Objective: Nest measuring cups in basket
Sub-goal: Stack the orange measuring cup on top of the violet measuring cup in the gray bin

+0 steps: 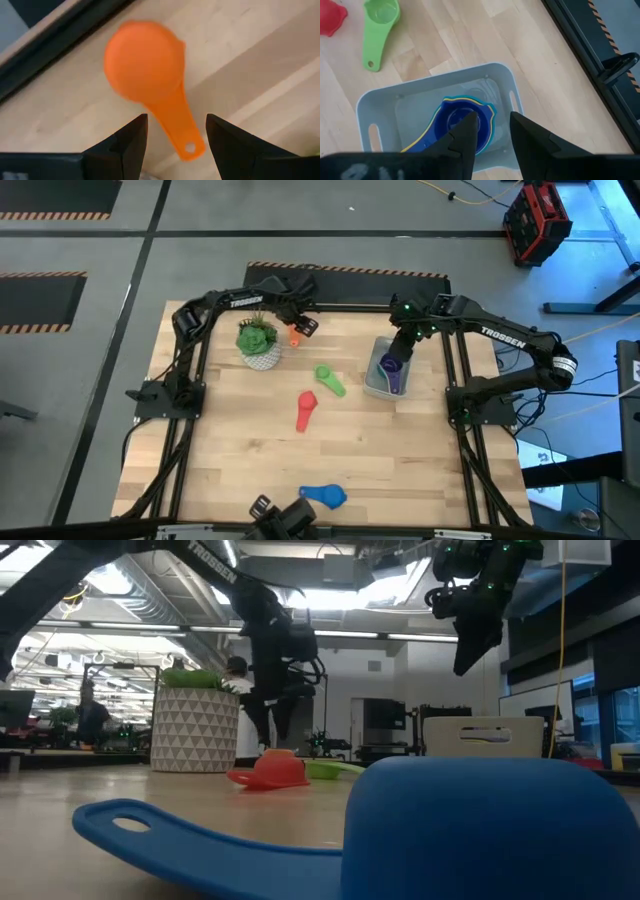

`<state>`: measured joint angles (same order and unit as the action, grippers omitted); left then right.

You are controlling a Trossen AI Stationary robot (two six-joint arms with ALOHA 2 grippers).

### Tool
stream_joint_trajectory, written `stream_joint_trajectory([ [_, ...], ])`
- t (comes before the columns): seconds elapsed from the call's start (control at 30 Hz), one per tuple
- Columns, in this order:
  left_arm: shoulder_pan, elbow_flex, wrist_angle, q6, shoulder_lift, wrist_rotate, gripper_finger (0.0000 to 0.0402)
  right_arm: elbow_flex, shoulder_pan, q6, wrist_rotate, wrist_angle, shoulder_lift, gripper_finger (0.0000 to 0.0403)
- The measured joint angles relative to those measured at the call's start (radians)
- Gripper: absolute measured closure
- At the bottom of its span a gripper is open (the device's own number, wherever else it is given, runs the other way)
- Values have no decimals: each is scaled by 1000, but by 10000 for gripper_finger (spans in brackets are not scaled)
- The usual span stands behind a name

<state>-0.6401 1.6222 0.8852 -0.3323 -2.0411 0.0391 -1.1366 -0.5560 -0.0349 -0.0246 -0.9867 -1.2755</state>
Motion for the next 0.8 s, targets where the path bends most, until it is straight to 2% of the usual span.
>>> stream_joint_trajectory([
  [0.53,28,0,-5,-9,-128,-6,207,0,0,-29,0,0,0,283],
  [0.8,40,0,16,-6,-131,-16,207,0,0,-31,0,-1,-1,283],
])
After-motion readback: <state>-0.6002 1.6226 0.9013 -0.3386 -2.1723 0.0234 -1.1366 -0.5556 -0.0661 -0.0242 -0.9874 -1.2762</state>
